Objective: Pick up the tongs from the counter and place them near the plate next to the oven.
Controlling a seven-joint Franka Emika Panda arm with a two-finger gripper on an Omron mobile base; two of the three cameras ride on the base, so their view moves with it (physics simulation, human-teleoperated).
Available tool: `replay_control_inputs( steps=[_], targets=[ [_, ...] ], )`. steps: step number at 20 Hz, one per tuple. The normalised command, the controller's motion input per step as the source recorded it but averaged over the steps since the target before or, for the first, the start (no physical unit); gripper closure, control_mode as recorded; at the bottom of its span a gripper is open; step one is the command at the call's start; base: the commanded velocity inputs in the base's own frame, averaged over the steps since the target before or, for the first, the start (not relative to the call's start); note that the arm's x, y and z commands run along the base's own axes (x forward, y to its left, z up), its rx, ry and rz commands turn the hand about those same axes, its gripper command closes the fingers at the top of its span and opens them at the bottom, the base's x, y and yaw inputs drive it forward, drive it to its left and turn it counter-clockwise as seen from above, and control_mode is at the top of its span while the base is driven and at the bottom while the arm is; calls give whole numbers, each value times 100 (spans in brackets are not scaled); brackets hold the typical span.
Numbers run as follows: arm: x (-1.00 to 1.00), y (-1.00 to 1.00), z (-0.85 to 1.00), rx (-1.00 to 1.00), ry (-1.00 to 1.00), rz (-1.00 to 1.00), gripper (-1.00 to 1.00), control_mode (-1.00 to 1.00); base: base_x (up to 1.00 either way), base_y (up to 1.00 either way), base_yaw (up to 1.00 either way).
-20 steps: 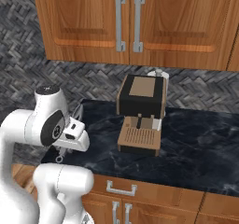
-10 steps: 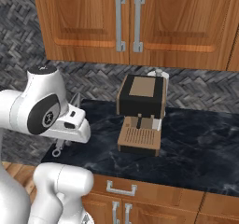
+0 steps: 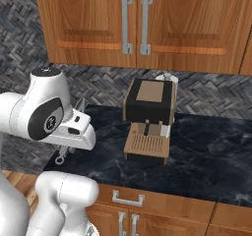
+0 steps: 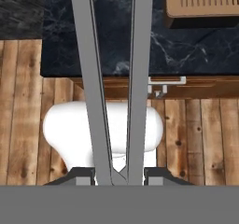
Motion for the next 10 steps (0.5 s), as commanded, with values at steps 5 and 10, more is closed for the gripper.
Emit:
replay_control_inputs(
  steps=[5, 10],
  targets=[
    [0, 0, 0, 0, 0, 0, 100, 100, -39, -16, -5],
    [0, 0, 0, 0, 0, 0, 100, 100, -87, -42, -53]
  ],
)
